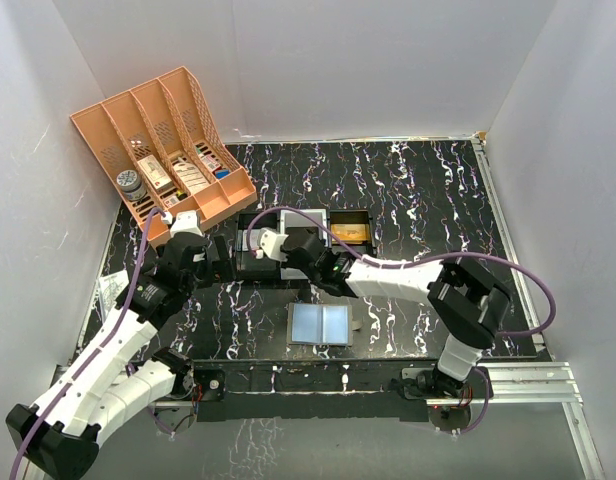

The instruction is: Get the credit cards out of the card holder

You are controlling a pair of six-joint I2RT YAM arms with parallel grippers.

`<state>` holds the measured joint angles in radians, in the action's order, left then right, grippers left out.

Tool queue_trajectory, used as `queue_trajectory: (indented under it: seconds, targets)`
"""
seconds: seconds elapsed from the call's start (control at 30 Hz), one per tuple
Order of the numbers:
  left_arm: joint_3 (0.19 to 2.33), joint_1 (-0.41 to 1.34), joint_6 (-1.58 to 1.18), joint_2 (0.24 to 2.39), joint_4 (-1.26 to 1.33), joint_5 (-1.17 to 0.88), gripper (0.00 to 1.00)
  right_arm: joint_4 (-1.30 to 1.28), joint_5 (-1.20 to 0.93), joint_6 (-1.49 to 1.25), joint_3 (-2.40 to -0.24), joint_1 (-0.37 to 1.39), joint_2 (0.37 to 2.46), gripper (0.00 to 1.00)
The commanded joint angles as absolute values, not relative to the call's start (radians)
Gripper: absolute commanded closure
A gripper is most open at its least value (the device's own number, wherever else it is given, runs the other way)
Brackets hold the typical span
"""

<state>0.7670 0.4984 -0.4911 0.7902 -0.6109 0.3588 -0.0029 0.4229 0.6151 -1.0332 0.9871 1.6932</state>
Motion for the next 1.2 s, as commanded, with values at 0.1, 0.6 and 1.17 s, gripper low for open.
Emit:
queue_trajectory:
  seconds: [0.1, 0.6, 1.17]
  targets:
    - [0.773, 0.494, -0.487, 0.77, -0.627, 0.376, 0.01, 0.076, 0.447, 0.7, -1.099, 0.944, 1.734, 1.0]
    - [0.771, 0.494, -0.494, 0.762, -0.63, 0.382, 0.01, 0.137, 0.433, 0.784, -1.203, 0.883, 1.918, 1.0]
    - [0.77, 0.493, -0.489, 0.774, -0.625, 0.373, 0.01, 0.132, 0.365, 0.808, -1.219, 0.858, 1.98, 0.87]
